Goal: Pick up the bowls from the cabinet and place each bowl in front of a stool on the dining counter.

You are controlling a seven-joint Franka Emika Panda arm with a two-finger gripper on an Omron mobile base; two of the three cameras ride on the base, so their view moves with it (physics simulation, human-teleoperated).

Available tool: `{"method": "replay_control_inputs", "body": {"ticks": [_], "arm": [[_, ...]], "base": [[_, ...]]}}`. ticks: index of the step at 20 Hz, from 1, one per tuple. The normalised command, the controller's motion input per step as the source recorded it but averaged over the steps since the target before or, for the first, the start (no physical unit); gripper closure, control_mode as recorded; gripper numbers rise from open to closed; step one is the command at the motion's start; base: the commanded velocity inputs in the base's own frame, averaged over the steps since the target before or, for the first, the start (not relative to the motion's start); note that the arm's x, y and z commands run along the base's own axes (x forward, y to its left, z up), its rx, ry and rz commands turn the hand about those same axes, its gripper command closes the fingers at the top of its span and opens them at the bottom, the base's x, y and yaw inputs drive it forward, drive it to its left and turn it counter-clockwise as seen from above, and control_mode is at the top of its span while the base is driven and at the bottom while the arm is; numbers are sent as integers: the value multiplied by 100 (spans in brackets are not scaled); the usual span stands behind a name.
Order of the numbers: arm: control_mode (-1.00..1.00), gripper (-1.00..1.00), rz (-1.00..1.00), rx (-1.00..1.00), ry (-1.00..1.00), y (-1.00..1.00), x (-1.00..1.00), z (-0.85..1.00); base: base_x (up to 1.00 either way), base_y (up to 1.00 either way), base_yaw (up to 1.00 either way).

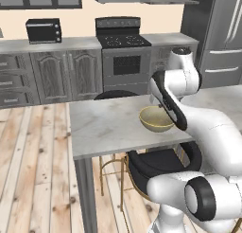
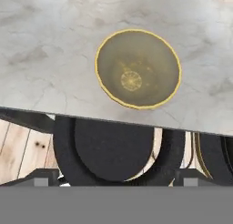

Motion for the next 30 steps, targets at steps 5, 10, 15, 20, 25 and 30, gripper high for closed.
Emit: {"method": "replay_control_inputs", "body": {"ticks": [5,10,15,20,25,30], "arm": [[-100,-100,-49,17,18,-31,-76,54],[-100,-100,-30,18,-1,-5,-98,12],[-100,-100,-4,3,-19,-6,-100,2],[-100,-100,0,-18,-20,-6,-100,0],[-100,-100,9,8,-15,22,-64,0],[-100,-100,10,7,-10,28,-67,0]], "base": [[0,0,0],[0,0,0],[0,0,0],[0,0,0],[0,0,0],[0,0,0]]}}
